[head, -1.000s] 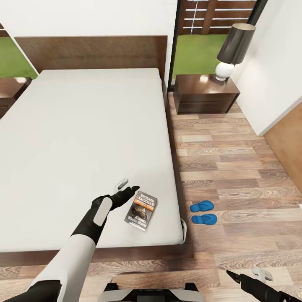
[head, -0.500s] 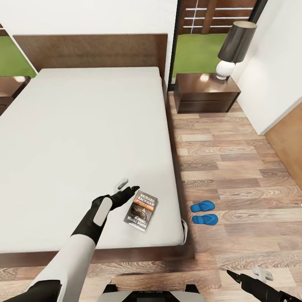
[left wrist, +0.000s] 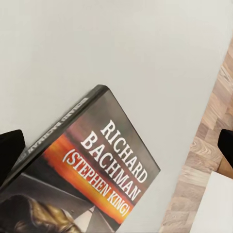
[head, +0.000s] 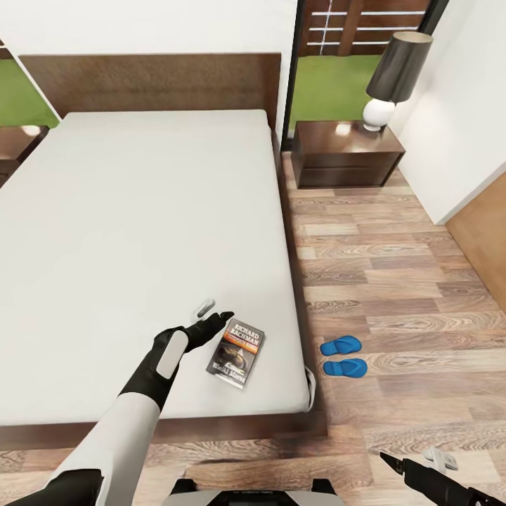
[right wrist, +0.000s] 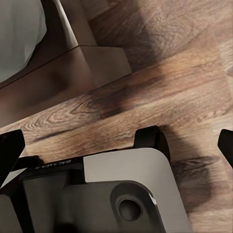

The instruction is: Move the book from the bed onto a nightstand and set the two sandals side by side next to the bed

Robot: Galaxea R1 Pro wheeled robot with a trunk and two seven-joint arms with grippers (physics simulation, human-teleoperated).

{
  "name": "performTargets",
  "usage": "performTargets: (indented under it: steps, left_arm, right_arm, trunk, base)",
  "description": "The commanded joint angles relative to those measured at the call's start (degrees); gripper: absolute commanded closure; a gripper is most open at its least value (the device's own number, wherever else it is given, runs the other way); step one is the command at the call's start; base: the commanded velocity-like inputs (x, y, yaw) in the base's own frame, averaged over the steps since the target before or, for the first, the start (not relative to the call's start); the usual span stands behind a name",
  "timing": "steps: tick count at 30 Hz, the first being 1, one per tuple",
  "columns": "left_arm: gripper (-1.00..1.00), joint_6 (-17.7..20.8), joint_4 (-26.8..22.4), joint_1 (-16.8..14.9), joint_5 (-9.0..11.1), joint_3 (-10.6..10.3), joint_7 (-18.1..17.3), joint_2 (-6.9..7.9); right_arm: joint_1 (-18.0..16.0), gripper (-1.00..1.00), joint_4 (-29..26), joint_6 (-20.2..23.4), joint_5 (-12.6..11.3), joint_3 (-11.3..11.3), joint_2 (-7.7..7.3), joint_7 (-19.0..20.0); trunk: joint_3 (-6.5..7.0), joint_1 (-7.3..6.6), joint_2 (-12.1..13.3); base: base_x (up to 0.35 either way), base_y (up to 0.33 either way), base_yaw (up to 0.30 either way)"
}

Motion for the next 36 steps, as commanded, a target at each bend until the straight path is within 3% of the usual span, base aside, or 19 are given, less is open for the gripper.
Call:
performTargets:
  steps: [1,12,20,33,36]
  left_arm:
    - [-1.0,0.4,0.0,0.0,0.1,0.3,-0.1,-0.07]
    - [-1.0,0.4,0.0,0.0,0.1,0.3,-0.1,-0.09]
    - [-1.0,0.4,0.0,0.0,0.1,0.3,-0.1,-0.08]
    - [-1.0,0.4,0.0,0.1,0.1,0.3,-0.1,-0.15]
    - [-1.0,0.4,0.0,0.1,0.1,0.3,-0.1,-0.15]
  right_arm:
    - [-0.1,-1.0,-0.1,0.3,0.5,-0.4,0.05,0.5]
    - [-0.1,-1.0,-0.1,0.3,0.5,-0.4,0.05,0.5]
    - [-0.1,-1.0,-0.1,0.3,0.5,-0.4,0.13,0.5]
    - [-0.1,-1.0,-0.1,0.3,0.5,-0.4,0.11,0.5]
    - [-0.1,-1.0,-0.1,0.3,0.5,-0.4,0.08,0.5]
  trunk:
    - [-0.22,0.23,-0.4]
    - [-2.19,2.64,-4.9]
    - [-2.19,2.64,-4.9]
    - [-4.53,5.5,-10.1]
    - [-4.53,5.5,-10.1]
  base:
    - [0.0,0.0,0.0]
    - [0.0,0.0,0.0]
    - [0.0,0.0,0.0]
    - [0.0,0.0,0.0]
    - [0.0,0.0,0.0]
